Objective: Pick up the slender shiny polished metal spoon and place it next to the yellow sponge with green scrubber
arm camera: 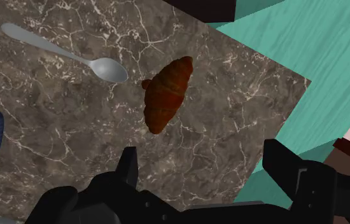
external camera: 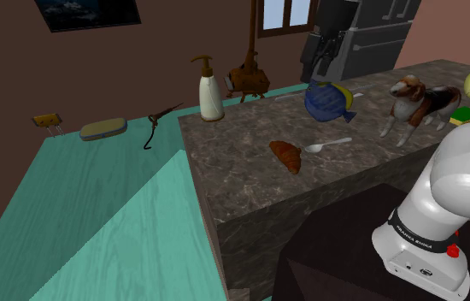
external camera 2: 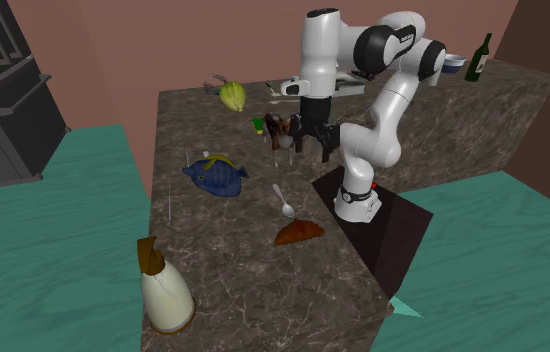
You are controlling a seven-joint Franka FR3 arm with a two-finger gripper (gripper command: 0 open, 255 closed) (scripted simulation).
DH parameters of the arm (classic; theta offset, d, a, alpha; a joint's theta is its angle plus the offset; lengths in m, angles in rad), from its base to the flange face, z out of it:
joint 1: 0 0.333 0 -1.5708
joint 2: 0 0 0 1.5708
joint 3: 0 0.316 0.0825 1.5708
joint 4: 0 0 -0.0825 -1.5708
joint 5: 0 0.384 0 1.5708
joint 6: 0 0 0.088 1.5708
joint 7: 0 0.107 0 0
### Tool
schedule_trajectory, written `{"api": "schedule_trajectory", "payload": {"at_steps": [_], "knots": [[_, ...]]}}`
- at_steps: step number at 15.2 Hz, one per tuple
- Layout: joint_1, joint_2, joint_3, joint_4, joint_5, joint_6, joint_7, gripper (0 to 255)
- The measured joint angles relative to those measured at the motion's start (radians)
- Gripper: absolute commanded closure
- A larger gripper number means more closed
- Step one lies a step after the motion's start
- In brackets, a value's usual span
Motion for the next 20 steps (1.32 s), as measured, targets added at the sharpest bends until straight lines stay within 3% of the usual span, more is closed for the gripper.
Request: {"api": "schedule_trajectory", "payload": {"at_steps": [3, 10, 20], "knots": [[0.010, -0.007, -0.004, -0.028, -0.020, 0.005, -0.043, 0], [0.043, -0.027, -0.061, -0.228, -0.164, 0.104, -0.318, 0], [0.025, 0.035, -0.178, -0.443, -0.462, 0.327, -0.702, 0]]}}
